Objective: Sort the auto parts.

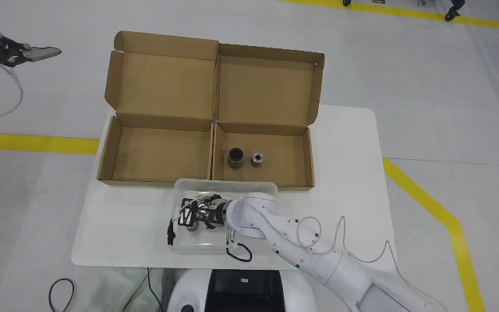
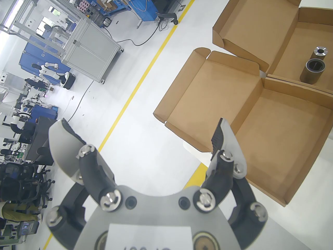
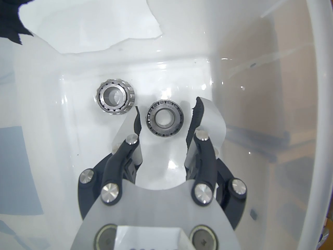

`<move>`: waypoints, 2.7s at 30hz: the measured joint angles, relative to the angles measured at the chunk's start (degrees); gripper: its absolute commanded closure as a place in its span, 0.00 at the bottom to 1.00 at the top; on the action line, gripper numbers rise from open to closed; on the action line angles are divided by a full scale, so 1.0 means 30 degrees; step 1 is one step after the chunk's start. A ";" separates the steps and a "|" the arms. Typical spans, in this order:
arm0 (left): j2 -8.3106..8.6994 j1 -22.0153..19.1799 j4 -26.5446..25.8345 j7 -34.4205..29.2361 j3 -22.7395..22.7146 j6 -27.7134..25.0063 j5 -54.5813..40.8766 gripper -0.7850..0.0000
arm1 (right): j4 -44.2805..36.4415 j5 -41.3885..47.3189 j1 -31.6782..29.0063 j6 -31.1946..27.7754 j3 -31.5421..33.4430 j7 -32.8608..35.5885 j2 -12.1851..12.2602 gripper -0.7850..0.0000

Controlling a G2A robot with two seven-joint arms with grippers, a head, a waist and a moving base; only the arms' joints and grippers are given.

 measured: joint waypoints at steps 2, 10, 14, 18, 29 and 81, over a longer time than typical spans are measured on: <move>0.0000 0.0000 0.0000 0.0000 0.0000 0.0000 0.0000 0.00 | 0.0210 -0.0044 0.0085 -0.0016 -0.0104 -0.0047 -0.0114 0.72; 0.0000 0.0000 0.0000 0.0000 0.0000 0.0000 0.0000 0.00 | 0.0146 -0.0569 0.0072 0.0743 -0.0121 0.0563 -0.0332 1.00; 0.0000 0.0000 0.0000 0.0000 0.0000 0.0000 0.0000 0.00 | -0.0799 -0.1085 -0.0223 0.1191 0.0050 0.0992 -0.0276 1.00; 0.0000 0.0000 0.0000 0.0000 0.0000 0.0000 0.0000 0.00 | -0.1811 -0.1451 -0.0729 0.1136 0.0492 0.0147 -0.0044 1.00; 0.0000 0.0000 0.0000 0.0000 0.0000 0.0000 0.0000 0.00 | -0.3086 -0.1313 -0.2708 -0.1139 0.2652 -0.6211 0.1024 1.00; 0.0000 0.0000 0.0000 0.0000 0.0000 0.0000 0.0000 0.00 | -1.0649 -0.1969 -0.0232 -0.4527 0.9824 -1.4262 0.2441 1.00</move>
